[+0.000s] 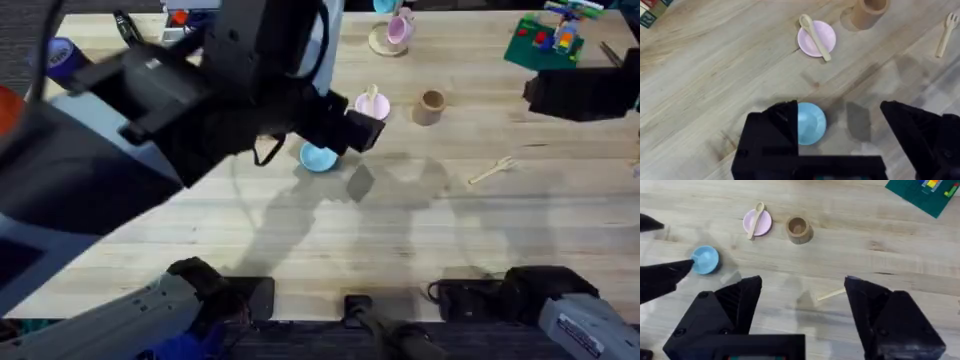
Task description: Pick up a utensil and set it on the pink plate, then put the other utensil in the container.
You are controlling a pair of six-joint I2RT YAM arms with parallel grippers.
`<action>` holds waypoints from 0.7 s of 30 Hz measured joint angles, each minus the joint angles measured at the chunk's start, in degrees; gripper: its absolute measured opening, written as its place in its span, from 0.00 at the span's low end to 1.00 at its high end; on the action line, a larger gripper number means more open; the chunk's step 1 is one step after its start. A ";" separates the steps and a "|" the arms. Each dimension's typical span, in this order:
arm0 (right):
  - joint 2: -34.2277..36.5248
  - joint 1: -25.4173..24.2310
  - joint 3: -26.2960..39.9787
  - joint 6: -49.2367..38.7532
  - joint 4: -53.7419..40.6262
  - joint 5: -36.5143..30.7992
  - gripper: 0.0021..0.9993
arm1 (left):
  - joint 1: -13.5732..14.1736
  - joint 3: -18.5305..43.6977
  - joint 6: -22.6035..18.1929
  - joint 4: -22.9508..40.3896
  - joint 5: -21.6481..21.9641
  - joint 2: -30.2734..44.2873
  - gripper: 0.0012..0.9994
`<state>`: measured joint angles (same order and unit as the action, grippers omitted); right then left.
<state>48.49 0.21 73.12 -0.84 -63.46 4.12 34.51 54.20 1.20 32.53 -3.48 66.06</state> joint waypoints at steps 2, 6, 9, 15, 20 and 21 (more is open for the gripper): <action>0.00 0.00 0.00 0.00 -0.02 0.00 1.00 | 0.43 -1.32 -0.14 -1.59 0.04 0.00 0.99; 0.00 0.00 0.00 0.00 0.00 0.00 1.00 | 0.89 -3.17 -4.16 -6.35 -2.39 0.00 0.99; 0.00 0.00 0.00 0.00 0.00 0.00 1.00 | 0.92 -4.59 -9.35 -10.42 -7.25 -0.02 0.99; 0.00 0.00 0.00 0.00 -0.02 0.00 1.00 | 1.00 -6.17 -14.72 -11.78 -12.23 0.08 0.99; 0.00 0.00 0.00 0.00 -0.01 0.00 1.00 | 1.00 -6.18 -15.65 -12.58 -13.14 1.92 0.99; 0.00 0.00 0.00 0.00 0.00 0.00 1.00 | 1.00 -6.19 -15.95 -12.71 -13.41 2.34 0.99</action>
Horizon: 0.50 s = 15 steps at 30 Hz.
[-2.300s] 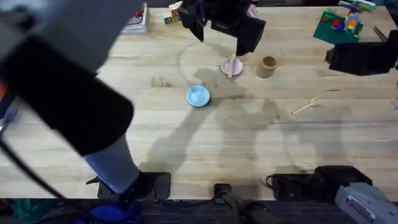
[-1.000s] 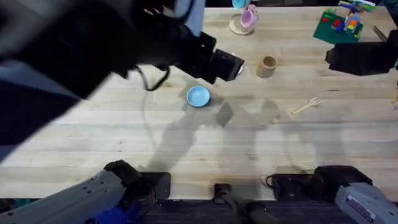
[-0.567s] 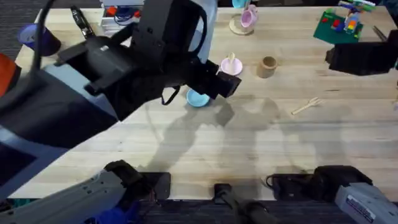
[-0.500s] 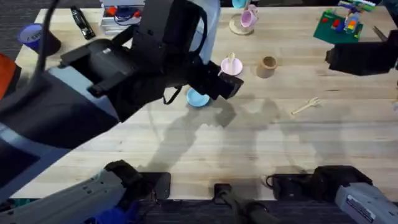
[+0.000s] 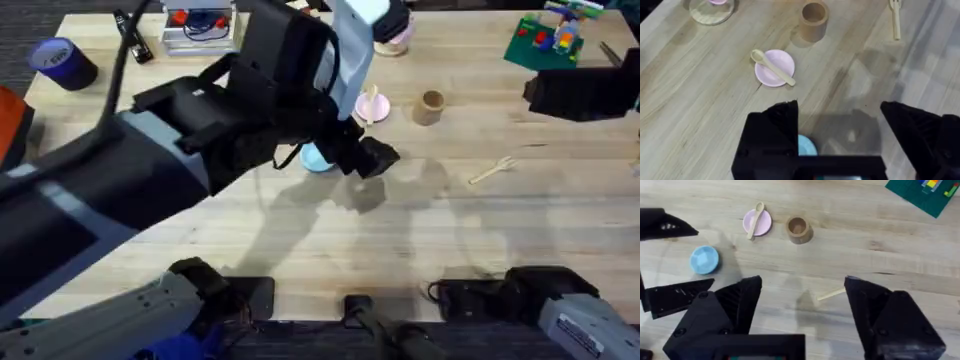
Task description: Pick up a utensil and set it on the pink plate, then put the other utensil in the container.
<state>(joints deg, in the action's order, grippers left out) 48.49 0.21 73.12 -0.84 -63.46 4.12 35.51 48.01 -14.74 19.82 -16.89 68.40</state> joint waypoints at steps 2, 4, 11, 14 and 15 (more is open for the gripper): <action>0.00 0.00 0.00 0.00 -0.01 0.00 1.00 | 0.00 -0.07 -0.72 -0.59 -0.42 0.66 0.99; 0.00 0.00 0.00 0.00 -0.02 0.00 1.00 | 0.00 -0.13 -1.24 -1.56 -0.73 1.09 1.00; 0.00 0.00 0.00 0.00 0.00 0.00 1.00 | 0.00 -0.13 -1.83 -4.96 -1.43 1.09 0.99; 0.00 0.00 0.00 0.00 0.00 0.00 1.00 | 0.00 -0.13 -1.88 -5.25 -1.52 1.09 0.99; 0.00 0.00 0.00 0.00 0.00 0.00 1.00 | 0.00 -0.13 -1.95 -5.25 -1.54 1.09 0.99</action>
